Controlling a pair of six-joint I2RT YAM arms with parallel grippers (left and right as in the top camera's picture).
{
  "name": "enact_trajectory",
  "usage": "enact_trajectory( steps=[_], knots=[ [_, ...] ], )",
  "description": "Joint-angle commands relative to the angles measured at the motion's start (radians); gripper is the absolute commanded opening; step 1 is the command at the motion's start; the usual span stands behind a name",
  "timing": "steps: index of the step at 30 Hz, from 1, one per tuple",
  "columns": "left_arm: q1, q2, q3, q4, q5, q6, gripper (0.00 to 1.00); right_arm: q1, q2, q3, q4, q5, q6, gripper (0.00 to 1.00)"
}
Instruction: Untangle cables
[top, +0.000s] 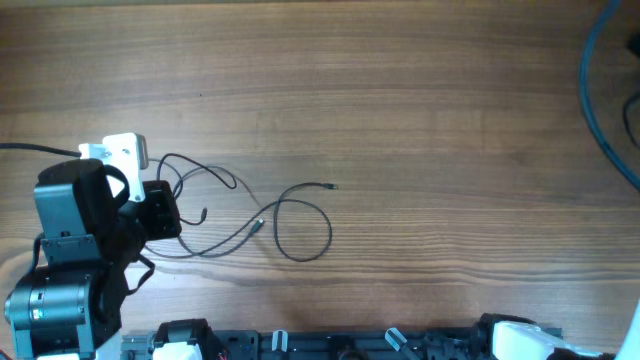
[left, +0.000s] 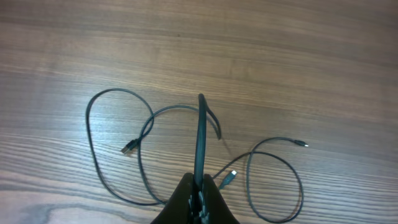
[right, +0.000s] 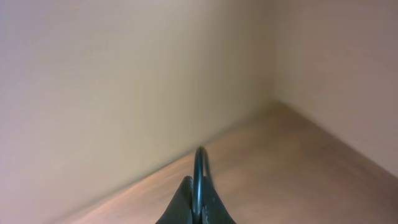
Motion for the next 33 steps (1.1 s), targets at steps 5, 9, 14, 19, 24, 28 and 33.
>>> enact_trajectory(
  steps=[5, 9, 14, 19, 24, 28, 33],
  knots=[
    [0.008, 0.0, -0.006, 0.003, 0.033, 0.001, 0.04, 0.005, 0.058, 0.002, 0.031, -0.786, -0.435, 0.04],
    [0.008, 0.0, -0.006, 0.003, 0.046, 0.002, 0.04, 0.005, 0.087, 0.002, 0.029, -0.511, -0.399, 0.04],
    [0.008, 0.0, -0.006, 0.002, 0.048, 0.002, 0.04, -0.022, 0.167, 0.002, 0.065, 0.333, -0.084, 0.04],
    [0.008, 0.0, -0.006, -0.001, 0.048, 0.002, 0.04, -0.195, 0.253, 0.002, 0.093, 0.418, 0.094, 0.04],
    [0.008, 0.0, -0.006, -0.005, 0.048, 0.002, 0.04, -0.38, 0.342, 0.002, 0.128, 0.172, 0.2, 0.04],
    [0.008, 0.0, -0.006, -0.005, 0.049, 0.002, 0.04, -0.528, 0.495, 0.002, 0.099, 0.05, 0.203, 0.04],
    [0.008, 0.0, -0.006, -0.003, 0.055, 0.002, 0.04, -0.626, 0.669, 0.002, 0.004, -0.106, 0.192, 0.66]
  ],
)
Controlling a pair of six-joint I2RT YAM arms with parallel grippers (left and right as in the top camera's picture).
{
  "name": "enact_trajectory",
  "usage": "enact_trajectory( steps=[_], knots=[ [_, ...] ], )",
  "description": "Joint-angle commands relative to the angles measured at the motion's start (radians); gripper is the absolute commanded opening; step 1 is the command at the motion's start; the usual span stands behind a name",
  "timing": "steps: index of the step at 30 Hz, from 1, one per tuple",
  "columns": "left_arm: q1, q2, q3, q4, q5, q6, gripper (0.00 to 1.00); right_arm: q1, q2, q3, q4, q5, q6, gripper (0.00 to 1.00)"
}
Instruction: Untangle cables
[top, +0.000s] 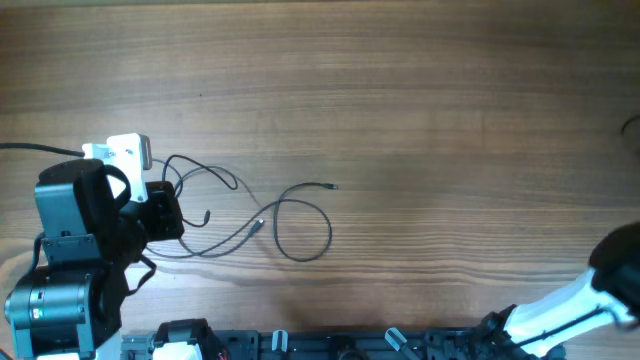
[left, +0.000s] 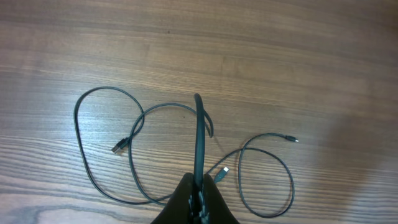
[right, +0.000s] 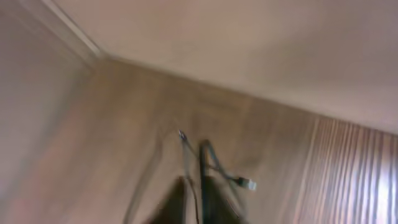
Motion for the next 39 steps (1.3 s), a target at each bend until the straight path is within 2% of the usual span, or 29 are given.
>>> enact_trajectory(
  steps=[1, 2, 4, 8, 14, 16, 17, 20, 24, 26, 28, 29, 32, 35, 39],
  knots=[
    [0.008, -0.001, -0.006, 0.007, 0.019, 0.002, 0.04, -0.056, 0.132, 0.002, -0.066, -0.2, 0.007, 0.94],
    [0.008, -0.001, -0.006, 0.009, 0.02, 0.002, 0.04, -0.065, 0.159, 0.002, -0.086, -0.227, 0.007, 1.0],
    [0.008, -0.001, -0.006, 0.016, 0.02, 0.002, 0.04, -0.072, 0.216, 0.002, -0.15, -0.253, 0.029, 1.0],
    [0.008, 0.0, -0.006, 0.026, 0.019, 0.002, 0.04, -0.051, 0.252, 0.002, -0.209, -0.266, 0.213, 1.0],
    [0.008, 0.002, -0.006, 0.026, 0.019, 0.001, 0.04, 0.034, 0.25, 0.002, -0.26, -0.211, 0.312, 1.0],
    [0.008, 0.002, -0.006, 0.026, 0.019, 0.001, 0.04, 0.042, 0.25, 0.002, -0.342, -0.082, 0.448, 1.0],
    [0.008, 0.002, -0.006, 0.026, 0.019, 0.001, 0.04, 0.035, 0.25, 0.002, -0.42, -0.021, 0.589, 1.0],
    [0.008, 0.002, -0.006, 0.026, 0.019, 0.001, 0.04, -0.002, 0.25, 0.002, -0.587, 0.013, 0.88, 1.0],
    [0.008, 0.004, -0.006, 0.026, 0.019, 0.001, 0.04, -0.061, 0.25, 0.002, -0.644, -0.075, 0.889, 1.0],
    [0.008, 0.009, -0.006, 0.026, 0.019, 0.001, 0.04, -0.075, 0.25, 0.002, -0.635, -0.165, 0.82, 1.0],
    [0.008, 0.018, -0.006, 0.026, 0.019, 0.001, 0.04, -0.074, 0.25, 0.002, -0.554, -0.364, 0.566, 0.98],
    [0.008, 0.02, -0.006, 0.026, 0.019, 0.001, 0.04, -0.067, 0.25, 0.002, -0.513, -0.485, 0.403, 0.95],
    [0.008, 0.035, -0.006, 0.026, 0.026, 0.001, 0.04, -0.01, 0.25, 0.002, -0.46, -0.76, 0.054, 0.95],
    [0.008, 0.048, -0.006, 0.05, 0.111, 0.001, 0.04, 0.09, 0.25, 0.002, -0.451, -0.829, -0.204, 1.0],
    [0.008, 0.053, -0.006, 0.159, 0.375, 0.002, 0.04, 0.269, 0.25, 0.002, -0.457, -0.829, -0.418, 1.0]
  ],
)
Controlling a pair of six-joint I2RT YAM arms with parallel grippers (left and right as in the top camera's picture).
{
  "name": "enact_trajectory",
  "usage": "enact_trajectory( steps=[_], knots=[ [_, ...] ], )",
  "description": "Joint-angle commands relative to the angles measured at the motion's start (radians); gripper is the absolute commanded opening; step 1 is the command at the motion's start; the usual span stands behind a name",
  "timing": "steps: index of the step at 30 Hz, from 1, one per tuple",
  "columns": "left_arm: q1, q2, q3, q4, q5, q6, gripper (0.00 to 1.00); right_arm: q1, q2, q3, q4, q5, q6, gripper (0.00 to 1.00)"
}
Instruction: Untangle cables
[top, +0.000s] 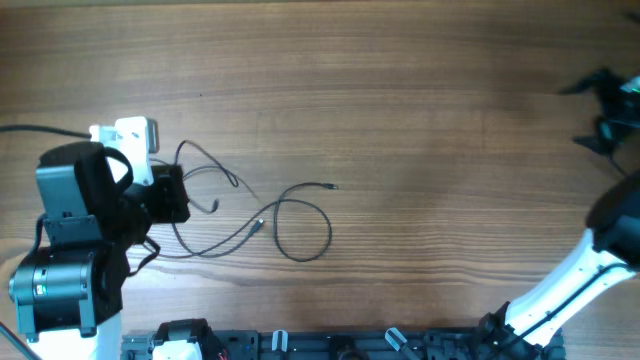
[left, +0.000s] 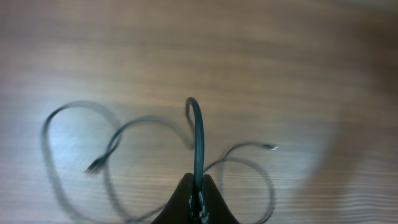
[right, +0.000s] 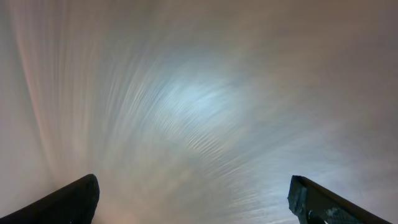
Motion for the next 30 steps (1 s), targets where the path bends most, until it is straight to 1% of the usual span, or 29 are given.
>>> enact_trajectory(
  steps=[1, 4, 6, 7, 10, 12, 13, 14, 17, 20, 21, 23, 24, 25, 27, 29, 30],
  knots=[
    [0.007, 0.001, -0.006, 0.128, 0.383, 0.002, 0.04, 0.18, 0.004, 0.002, -0.008, -0.08, -0.315, 1.0],
    [0.007, 0.002, -0.006, 0.29, 0.669, 0.002, 0.04, 0.329, 0.004, 0.002, -0.002, -0.065, -0.385, 1.0],
    [0.007, 0.004, -0.006, 0.396, 0.79, 0.001, 0.04, 0.426, 0.004, 0.002, -0.009, -0.034, -0.439, 1.0],
    [0.007, 0.006, -0.006, 0.477, 0.836, 0.0, 0.04, 0.48, 0.004, 0.002, -0.022, -0.016, -0.493, 1.0],
    [0.007, 0.017, -0.006, 0.643, 0.817, -0.052, 0.04, 0.622, 0.004, 0.002, -0.057, 0.062, -0.595, 1.0],
    [0.007, 0.034, -0.006, 0.744, 0.793, -0.087, 0.04, 0.71, 0.003, 0.002, -0.047, 0.131, -0.608, 0.99],
    [0.007, 0.054, -0.006, 0.829, 0.792, -0.11, 0.04, 0.769, 0.0, 0.002, -0.018, 0.142, -0.611, 0.96],
    [0.007, 0.067, -0.006, 0.882, 0.792, -0.131, 0.04, 0.805, -0.007, 0.002, 0.013, 0.137, -0.61, 0.96],
    [0.007, 0.088, -0.006, 0.953, 0.793, -0.164, 0.04, 0.872, -0.04, 0.002, 0.125, 0.06, -0.609, 0.96],
    [0.007, 0.098, -0.006, 0.956, 0.792, -0.163, 0.04, 0.931, -0.113, 0.002, 0.29, -0.091, -0.582, 0.96],
    [0.008, 0.1, -0.006, 0.956, 0.792, -0.163, 0.04, 0.95, -0.15, 0.002, 0.354, -0.115, -0.56, 0.96],
    [0.008, 0.1, -0.006, 0.963, 0.792, -0.163, 0.04, 0.969, -0.211, 0.002, 0.435, -0.103, -0.552, 0.97],
    [0.008, 0.1, -0.006, 0.965, 0.792, -0.163, 0.04, 0.973, -0.25, 0.002, 0.468, -0.065, -0.55, 1.0],
    [0.008, 0.1, -0.006, 0.967, 0.792, -0.163, 0.04, 0.973, -0.282, 0.002, 0.487, -0.019, -0.55, 1.0],
    [0.008, 0.1, -0.006, 0.967, 0.792, -0.163, 0.04, 0.964, -0.358, 0.002, 0.499, 0.147, -0.579, 1.0],
    [0.008, 0.1, -0.006, 0.968, 0.792, -0.163, 0.04, 0.951, -0.43, 0.002, 0.471, 0.307, -0.629, 1.0],
    [0.008, 0.1, -0.006, 0.968, 0.792, -0.163, 0.04, 0.944, -0.471, 0.002, 0.413, 0.377, -0.669, 1.0]
  ],
)
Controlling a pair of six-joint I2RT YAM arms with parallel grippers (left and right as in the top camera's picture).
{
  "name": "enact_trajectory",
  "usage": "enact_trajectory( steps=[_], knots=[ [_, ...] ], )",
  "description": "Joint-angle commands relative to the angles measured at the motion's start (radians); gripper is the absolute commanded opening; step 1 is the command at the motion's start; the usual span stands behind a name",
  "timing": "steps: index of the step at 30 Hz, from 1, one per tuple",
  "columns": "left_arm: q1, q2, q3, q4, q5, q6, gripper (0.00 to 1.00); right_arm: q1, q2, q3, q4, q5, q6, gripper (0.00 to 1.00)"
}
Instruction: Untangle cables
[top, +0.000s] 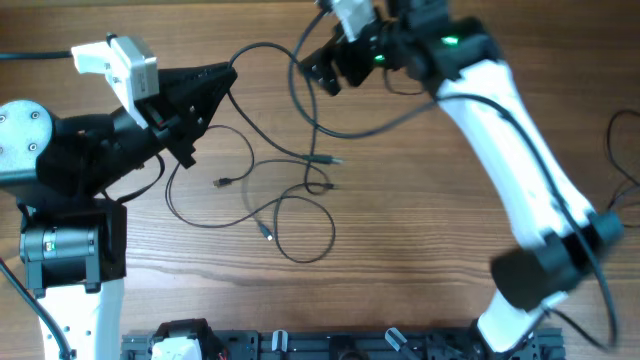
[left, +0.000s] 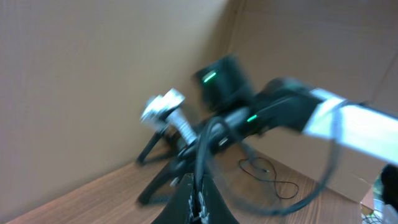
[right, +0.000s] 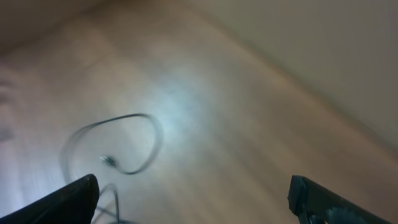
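Thin black cables lie tangled on the wooden table, ending in a loop near the front. My left gripper is raised over the back left, shut on a black cable that arcs toward the right arm. In the blurred left wrist view the left gripper pinches that cable. My right gripper hovers at the back centre, beside the left one. The blurred right wrist view shows the right gripper open and holding nothing, over a cable loop.
Small connectors lie loose among the cables. Another thin cable lies at the table's right edge. The right arm stretches from the front right across to the back centre. A wall rises behind the table.
My left gripper was low over the tangle at the left and is now raised, the cable lifted with it. The right arm moved from the far right edge to the back centre.
My left gripper stayed shut on a cable, low over the tangle at the left, through all three earlier moments. My right gripper was shut off the table's right, then open at the far right edge. Now both stand close together at the back, the tangle spread wider.
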Motion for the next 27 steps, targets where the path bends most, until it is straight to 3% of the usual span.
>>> enact_trajectory(
  steps=[1, 4, 8, 10, 14, 17, 23, 27],
  knots=[
    [0.005, 0.0, 0.003, 0.008, 0.014, -0.009, 0.04, -0.023, -0.127, 0.009, -0.116, 0.28, -0.089, 1.0],
    [0.005, 0.0, 0.003, 0.008, 0.014, -0.009, 0.04, -0.023, -0.169, 0.009, -0.328, 0.382, -0.051, 1.0],
    [0.005, 0.0, 0.003, 0.008, 0.015, -0.01, 0.04, -0.032, -0.174, 0.009, -0.494, 0.637, 0.2, 1.0],
    [0.005, 0.0, 0.003, 0.008, 0.015, -0.01, 0.04, -0.032, -0.174, 0.009, -0.551, 0.502, 0.194, 1.0],
    [0.005, 0.0, 0.003, 0.016, 0.002, -0.01, 0.04, -0.031, -0.174, 0.003, -0.58, 0.061, 0.01, 0.99],
    [0.005, 0.0, 0.003, 0.063, -0.034, -0.034, 0.04, -0.027, -0.174, -0.024, -0.593, -0.234, -0.233, 0.99],
    [0.05, -0.008, 0.003, 0.225, -0.034, -0.176, 0.04, 0.003, -0.174, -0.092, -0.681, -0.439, -0.504, 0.99],
    [0.094, -0.008, 0.003, 0.232, -0.029, -0.239, 0.04, 0.077, -0.174, -0.183, -0.596, -0.459, -0.525, 0.99]
  ],
)
